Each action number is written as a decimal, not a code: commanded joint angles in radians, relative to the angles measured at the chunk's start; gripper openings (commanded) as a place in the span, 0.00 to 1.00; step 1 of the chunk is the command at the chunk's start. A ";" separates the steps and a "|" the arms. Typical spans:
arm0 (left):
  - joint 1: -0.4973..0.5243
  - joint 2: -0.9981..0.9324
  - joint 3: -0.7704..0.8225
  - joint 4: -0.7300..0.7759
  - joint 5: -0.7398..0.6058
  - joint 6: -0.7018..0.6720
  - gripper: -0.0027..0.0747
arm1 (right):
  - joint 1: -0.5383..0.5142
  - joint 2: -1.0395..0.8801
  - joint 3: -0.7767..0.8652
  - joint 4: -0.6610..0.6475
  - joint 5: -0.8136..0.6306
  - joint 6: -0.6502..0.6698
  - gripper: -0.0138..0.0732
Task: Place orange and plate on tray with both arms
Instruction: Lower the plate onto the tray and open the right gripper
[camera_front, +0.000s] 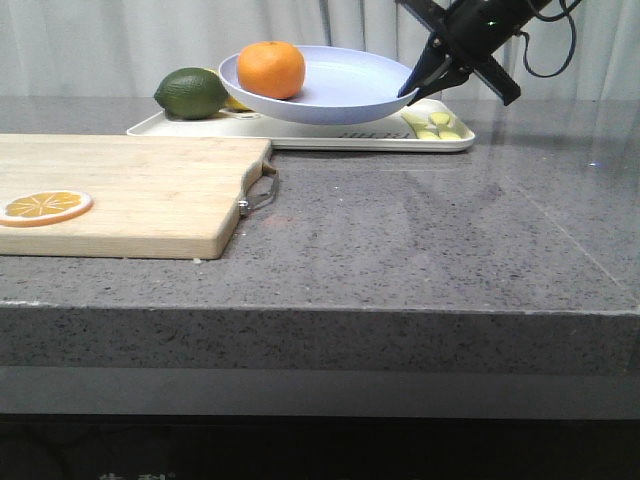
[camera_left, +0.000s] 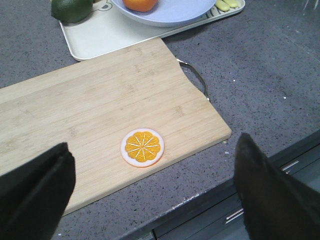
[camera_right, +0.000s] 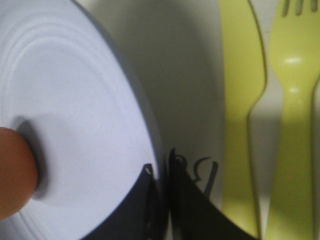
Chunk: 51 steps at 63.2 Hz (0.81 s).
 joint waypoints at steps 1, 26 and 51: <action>0.002 0.000 -0.025 -0.011 -0.066 -0.008 0.84 | -0.002 -0.081 -0.039 0.072 -0.067 0.005 0.09; 0.002 0.000 -0.025 -0.011 -0.066 -0.008 0.84 | -0.010 -0.081 -0.039 0.014 -0.062 0.014 0.09; 0.002 0.000 -0.025 -0.011 -0.066 -0.008 0.84 | -0.010 -0.081 -0.039 -0.072 -0.036 0.068 0.38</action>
